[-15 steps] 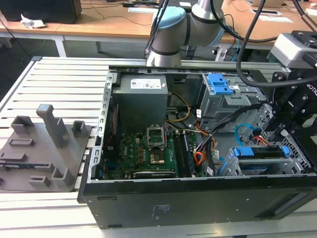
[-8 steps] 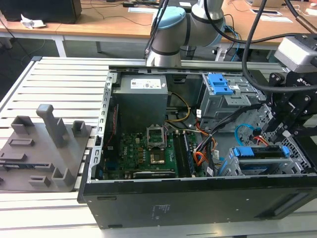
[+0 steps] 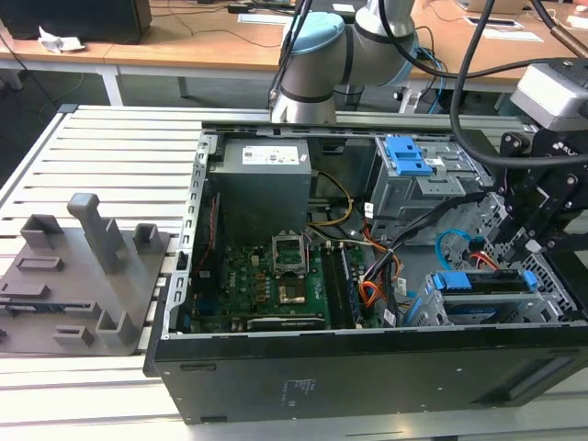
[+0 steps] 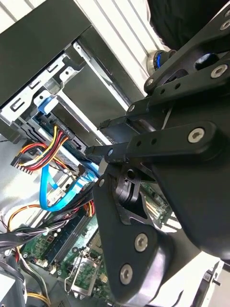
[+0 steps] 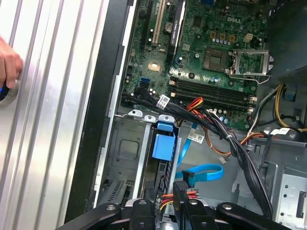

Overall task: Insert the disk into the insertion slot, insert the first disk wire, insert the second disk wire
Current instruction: 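Insert the second disk wire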

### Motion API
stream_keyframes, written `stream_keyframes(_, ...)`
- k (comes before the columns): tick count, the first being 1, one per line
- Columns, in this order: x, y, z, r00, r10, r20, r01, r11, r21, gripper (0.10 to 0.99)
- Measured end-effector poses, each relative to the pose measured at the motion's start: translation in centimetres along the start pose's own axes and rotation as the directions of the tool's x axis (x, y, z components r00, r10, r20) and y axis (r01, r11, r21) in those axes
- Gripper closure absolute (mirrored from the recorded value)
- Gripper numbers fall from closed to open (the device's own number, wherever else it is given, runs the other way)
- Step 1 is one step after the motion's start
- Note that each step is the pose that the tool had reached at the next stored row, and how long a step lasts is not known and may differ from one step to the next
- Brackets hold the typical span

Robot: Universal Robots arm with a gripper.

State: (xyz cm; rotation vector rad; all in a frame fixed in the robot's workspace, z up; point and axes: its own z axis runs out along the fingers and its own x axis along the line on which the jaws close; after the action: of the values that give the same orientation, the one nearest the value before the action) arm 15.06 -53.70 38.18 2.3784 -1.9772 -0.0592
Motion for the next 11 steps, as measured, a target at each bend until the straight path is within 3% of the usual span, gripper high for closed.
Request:
stream_keyframes(1, -0.14, -0.02, 0.0, 1.0, -0.001, -0.0001, 0.001, 1.0, 0.0, 0.784)
stream_keyframes(3, -1.7, -0.31, 0.0, 1.0, -0.003, -0.0064, 0.003, 1.0, -0.001, 0.784)
stream_keyframes(5, -2.55, -0.47, -0.02, 0.9999, -0.005, -0.0097, 0.005, 1.0, -0.002, 0.784)
stream_keyframes(11, -2.7, -0.38, 0.1, 0.9998, -0.015, -0.0104, 0.015, 0.9999, -0.002, 0.784)
